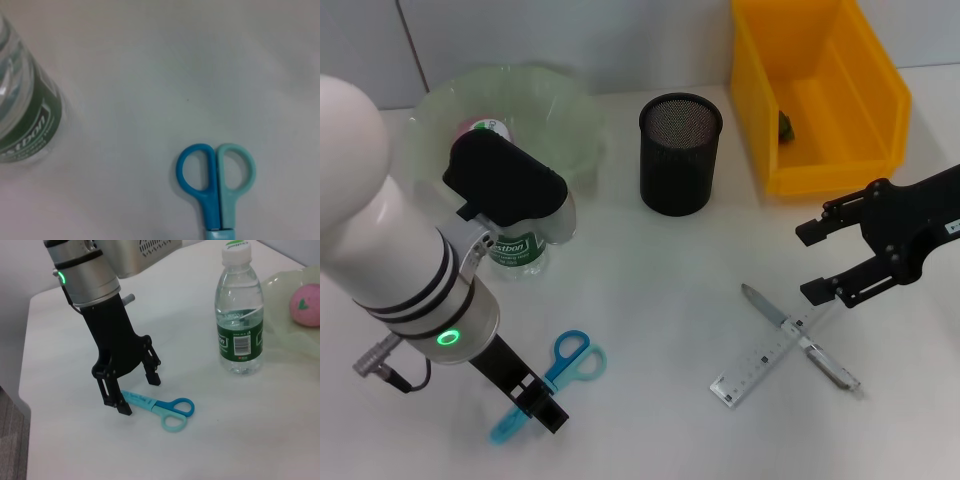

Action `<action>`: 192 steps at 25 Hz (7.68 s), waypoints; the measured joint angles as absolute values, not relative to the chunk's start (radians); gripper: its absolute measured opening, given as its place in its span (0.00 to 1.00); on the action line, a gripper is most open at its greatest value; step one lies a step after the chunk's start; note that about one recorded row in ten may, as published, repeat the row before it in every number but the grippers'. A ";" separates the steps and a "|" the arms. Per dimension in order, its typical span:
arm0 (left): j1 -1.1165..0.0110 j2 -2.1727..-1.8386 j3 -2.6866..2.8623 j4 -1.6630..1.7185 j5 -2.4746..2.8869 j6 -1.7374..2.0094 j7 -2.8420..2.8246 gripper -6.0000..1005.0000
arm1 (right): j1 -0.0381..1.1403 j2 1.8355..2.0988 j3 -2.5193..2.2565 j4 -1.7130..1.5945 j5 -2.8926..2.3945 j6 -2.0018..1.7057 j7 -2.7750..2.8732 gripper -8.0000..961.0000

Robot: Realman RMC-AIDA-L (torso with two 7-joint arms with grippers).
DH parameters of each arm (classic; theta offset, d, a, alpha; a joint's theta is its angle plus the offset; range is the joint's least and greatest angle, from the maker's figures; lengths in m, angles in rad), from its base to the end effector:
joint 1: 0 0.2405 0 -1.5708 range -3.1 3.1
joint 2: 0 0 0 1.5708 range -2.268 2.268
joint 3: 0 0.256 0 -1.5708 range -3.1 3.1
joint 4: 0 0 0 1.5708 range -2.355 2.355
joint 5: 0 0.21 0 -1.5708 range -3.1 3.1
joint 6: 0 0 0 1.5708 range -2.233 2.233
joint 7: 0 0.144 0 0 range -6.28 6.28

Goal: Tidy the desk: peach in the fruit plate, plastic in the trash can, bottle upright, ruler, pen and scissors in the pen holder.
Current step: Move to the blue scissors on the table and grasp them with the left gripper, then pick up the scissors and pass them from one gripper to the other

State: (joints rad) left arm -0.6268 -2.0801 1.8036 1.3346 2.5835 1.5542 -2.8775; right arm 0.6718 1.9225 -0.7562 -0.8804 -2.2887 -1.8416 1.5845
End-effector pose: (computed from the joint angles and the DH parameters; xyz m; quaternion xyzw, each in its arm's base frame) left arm -0.1634 0.3104 -0.0671 -0.8976 -0.3207 0.2757 0.1243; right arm 0.2363 0.3500 0.0737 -0.9878 0.1452 0.0487 0.0281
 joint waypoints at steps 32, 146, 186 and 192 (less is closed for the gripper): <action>-0.650 -2.080 1.822 1.307 2.585 1.560 -2.867 0.75 | 0.672 1.925 -0.756 -0.879 -2.298 -1.841 1.585 0.84; -0.447 -2.069 1.428 1.487 2.195 1.420 -2.426 0.21 | 0.542 1.932 -0.458 -0.867 -1.959 -1.811 1.582 0.84; -0.308 -2.075 1.876 1.464 2.058 0.426 -2.276 0.21 | 0.615 2.081 -0.467 -0.465 -1.664 -1.573 1.303 0.84; -0.313 -2.077 1.904 1.451 2.057 0.378 -2.281 0.21 | 0.664 2.084 -0.467 -0.390 -1.658 -1.512 1.227 0.84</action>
